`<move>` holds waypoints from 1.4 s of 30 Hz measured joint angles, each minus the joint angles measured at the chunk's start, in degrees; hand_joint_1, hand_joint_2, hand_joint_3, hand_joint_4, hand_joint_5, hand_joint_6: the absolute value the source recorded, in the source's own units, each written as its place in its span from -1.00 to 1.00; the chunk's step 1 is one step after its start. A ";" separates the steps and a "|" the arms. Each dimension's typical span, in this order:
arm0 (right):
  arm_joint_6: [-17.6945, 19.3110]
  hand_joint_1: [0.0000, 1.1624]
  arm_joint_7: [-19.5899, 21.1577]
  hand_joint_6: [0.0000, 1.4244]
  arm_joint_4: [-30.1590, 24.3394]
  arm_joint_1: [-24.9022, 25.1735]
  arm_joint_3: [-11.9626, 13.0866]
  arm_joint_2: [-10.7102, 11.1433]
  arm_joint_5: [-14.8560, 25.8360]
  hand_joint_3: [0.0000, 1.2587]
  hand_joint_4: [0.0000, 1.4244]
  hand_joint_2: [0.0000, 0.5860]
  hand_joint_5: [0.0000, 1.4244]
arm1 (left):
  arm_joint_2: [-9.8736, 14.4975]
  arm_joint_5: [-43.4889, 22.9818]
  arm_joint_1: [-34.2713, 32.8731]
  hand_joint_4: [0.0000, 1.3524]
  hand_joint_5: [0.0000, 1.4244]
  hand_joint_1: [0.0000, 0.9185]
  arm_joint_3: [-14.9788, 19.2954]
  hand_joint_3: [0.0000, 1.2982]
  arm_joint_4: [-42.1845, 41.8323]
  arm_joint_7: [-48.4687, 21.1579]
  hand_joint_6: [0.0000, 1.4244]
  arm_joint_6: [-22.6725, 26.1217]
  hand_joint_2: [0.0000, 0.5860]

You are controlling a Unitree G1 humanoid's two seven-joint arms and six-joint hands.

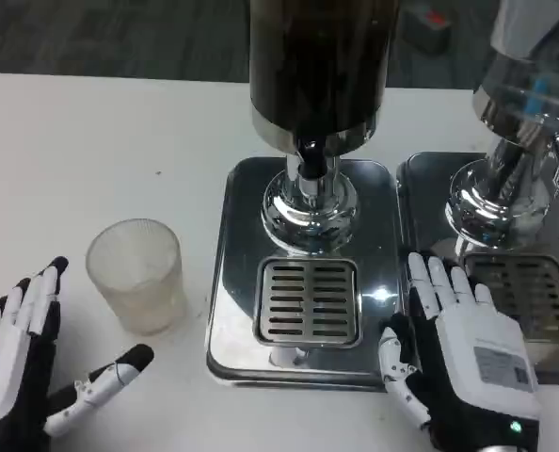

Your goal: Grasp the cup under the faucet to collect the drink, then remove the cup.

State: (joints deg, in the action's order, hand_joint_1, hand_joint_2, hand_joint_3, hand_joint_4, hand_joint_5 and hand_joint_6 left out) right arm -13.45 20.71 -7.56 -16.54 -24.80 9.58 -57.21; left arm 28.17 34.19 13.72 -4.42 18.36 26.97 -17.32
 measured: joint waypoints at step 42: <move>-2.71 -1.00 -0.30 -1.00 -1.96 -1.73 0.00 -1.76 -0.01 -0.95 -1.00 0.97 -1.00 | -2.22 -11.41 -24.34 -0.57 -0.15 -0.42 -2.59 -0.71 33.15 -6.08 -0.09 -20.60 -0.85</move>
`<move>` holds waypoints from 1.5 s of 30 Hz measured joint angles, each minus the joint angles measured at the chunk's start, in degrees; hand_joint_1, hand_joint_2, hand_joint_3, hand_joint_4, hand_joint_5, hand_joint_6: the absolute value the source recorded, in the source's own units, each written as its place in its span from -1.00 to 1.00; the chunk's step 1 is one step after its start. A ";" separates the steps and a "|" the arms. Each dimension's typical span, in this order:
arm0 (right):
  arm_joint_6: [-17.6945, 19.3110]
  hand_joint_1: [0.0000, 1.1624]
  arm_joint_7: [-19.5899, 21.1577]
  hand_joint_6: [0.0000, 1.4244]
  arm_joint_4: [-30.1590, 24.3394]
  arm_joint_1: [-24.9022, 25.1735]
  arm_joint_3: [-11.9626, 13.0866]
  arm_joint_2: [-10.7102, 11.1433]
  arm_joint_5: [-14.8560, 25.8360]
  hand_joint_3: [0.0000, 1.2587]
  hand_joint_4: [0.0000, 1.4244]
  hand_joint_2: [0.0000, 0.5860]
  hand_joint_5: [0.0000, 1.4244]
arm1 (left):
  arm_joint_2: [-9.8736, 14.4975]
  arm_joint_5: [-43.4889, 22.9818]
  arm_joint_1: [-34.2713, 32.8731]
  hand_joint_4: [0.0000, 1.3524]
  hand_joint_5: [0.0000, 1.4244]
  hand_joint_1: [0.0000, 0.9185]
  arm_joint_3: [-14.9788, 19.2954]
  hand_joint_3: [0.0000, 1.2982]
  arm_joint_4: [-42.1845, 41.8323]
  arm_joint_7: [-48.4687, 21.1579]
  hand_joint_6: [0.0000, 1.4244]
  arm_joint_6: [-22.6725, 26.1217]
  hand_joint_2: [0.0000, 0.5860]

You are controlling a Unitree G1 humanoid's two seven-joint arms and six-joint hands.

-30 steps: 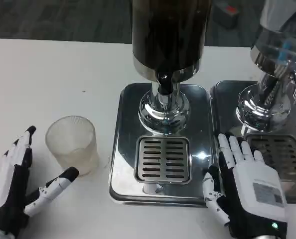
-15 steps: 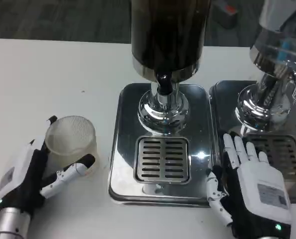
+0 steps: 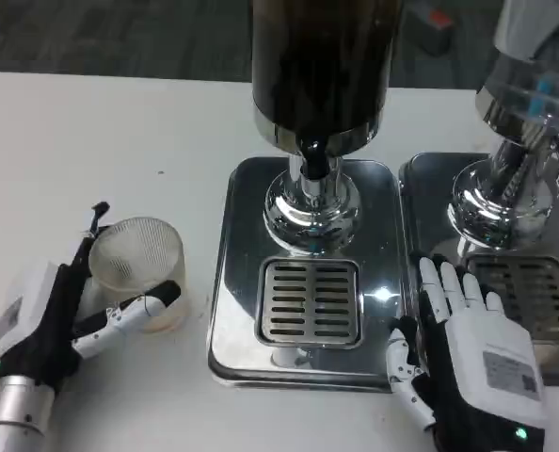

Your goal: Grasp the cup under the faucet to collect the drink, then remove the cup.

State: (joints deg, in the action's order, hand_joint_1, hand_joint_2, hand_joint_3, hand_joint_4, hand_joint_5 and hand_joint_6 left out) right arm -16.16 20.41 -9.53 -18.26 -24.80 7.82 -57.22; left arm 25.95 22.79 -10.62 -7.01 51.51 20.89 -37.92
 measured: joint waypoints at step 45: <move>-0.05 -1.00 0.17 -1.00 0.00 0.24 0.08 -0.45 0.07 -0.95 -1.00 0.97 -1.00 | 0.34 3.91 -4.47 0.07 0.34 -0.10 -0.90 -0.09 0.52 5.06 0.42 -11.25 -0.72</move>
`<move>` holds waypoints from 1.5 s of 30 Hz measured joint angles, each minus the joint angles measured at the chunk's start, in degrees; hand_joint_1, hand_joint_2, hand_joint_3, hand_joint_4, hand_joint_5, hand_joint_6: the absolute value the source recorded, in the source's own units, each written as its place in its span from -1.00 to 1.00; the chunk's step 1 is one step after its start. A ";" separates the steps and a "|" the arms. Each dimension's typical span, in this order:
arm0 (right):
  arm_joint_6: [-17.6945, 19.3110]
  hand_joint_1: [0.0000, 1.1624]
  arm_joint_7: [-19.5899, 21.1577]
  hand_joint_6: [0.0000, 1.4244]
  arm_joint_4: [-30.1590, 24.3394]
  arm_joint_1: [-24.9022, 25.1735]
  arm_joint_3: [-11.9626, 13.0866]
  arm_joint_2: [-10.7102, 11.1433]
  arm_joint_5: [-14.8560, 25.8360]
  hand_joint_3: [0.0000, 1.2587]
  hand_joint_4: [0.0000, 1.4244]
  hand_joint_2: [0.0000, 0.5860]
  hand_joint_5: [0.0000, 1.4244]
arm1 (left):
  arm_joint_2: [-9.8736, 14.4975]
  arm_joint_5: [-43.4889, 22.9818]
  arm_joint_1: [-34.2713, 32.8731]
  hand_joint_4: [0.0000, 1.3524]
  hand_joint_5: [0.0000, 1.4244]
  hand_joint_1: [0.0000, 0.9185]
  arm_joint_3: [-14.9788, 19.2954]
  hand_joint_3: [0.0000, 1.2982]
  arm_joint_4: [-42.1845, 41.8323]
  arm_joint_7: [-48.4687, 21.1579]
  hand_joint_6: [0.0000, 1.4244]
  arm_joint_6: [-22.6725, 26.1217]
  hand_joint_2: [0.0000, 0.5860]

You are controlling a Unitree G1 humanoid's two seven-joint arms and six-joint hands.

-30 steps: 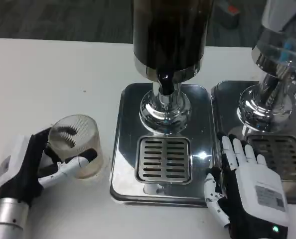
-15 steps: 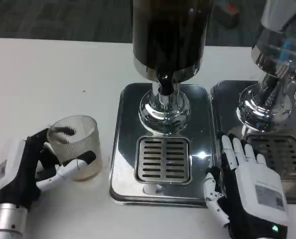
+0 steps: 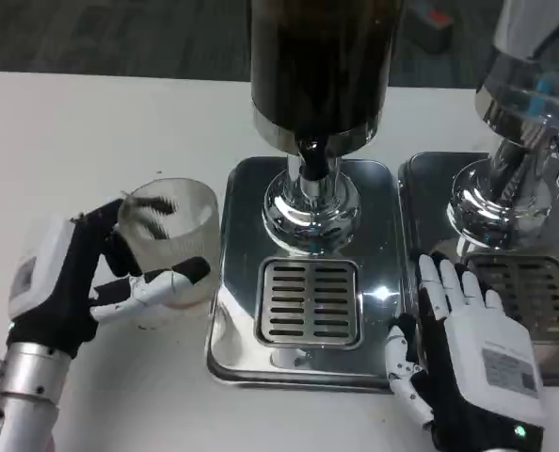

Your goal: Grasp the cup under the faucet to collect the drink, then remove the cup.

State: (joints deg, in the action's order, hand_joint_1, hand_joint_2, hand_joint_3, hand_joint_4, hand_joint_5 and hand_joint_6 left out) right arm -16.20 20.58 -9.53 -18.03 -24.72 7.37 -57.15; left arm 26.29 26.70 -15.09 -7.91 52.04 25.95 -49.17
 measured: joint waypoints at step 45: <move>-2.44 -1.00 3.88 -1.00 -2.91 -2.49 1.31 -2.87 -0.06 -0.96 -1.00 1.00 -1.00 | -8.61 16.43 -14.14 -0.41 -0.09 -0.81 -17.97 -0.57 12.89 11.96 -0.11 4.32 -0.85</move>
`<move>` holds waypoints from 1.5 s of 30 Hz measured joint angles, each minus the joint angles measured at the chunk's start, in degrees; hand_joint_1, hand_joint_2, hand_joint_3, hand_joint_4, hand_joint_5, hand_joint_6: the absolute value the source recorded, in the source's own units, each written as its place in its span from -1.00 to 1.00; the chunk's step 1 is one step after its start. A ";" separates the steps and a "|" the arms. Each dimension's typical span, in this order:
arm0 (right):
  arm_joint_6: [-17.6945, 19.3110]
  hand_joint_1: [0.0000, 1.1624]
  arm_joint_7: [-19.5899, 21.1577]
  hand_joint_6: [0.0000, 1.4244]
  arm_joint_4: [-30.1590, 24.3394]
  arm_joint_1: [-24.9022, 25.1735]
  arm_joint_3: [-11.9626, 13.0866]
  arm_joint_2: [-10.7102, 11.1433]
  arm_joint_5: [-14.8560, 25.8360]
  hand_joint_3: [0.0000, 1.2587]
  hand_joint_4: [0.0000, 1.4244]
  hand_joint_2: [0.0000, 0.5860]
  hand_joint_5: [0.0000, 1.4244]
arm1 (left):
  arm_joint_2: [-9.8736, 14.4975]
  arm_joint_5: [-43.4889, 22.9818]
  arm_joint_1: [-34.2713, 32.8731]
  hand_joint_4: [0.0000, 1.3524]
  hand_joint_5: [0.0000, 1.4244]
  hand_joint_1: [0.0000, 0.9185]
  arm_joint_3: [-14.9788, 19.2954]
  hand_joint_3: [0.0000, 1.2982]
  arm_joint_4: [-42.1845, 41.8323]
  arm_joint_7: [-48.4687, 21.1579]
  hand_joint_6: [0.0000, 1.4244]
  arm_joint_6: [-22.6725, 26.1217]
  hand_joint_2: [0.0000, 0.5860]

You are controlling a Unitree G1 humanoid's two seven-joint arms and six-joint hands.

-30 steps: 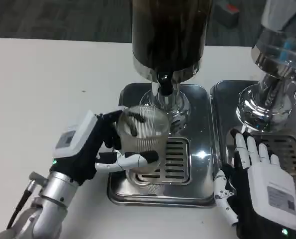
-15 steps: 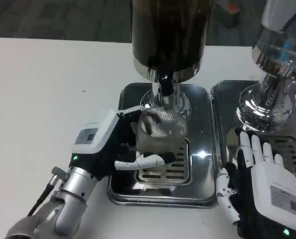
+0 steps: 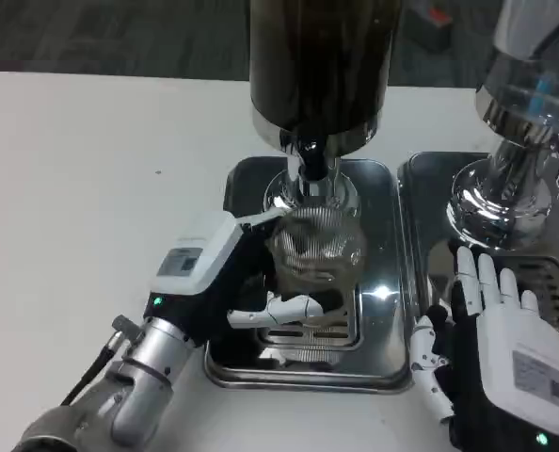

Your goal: Grasp the cup under the faucet to collect the drink, then remove the cup.

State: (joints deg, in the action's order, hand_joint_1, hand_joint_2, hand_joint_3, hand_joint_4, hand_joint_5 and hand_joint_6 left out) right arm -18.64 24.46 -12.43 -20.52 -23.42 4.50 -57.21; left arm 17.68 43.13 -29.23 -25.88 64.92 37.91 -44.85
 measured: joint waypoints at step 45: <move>-1.66 -1.00 -5.72 -1.00 0.78 2.17 -0.12 5.43 -5.30 -1.00 -1.00 0.89 -1.00 | 9.89 -47.57 19.33 -1.00 -1.00 -1.00 18.25 -1.00 -38.66 -45.78 -1.00 -8.35 -0.71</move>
State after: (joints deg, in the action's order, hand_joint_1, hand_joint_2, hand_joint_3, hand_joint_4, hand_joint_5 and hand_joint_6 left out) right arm -20.30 18.74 -11.65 -18.35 -23.54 9.93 -62.51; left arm 27.58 -4.44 -9.90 -7.63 26.27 -7.86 -53.20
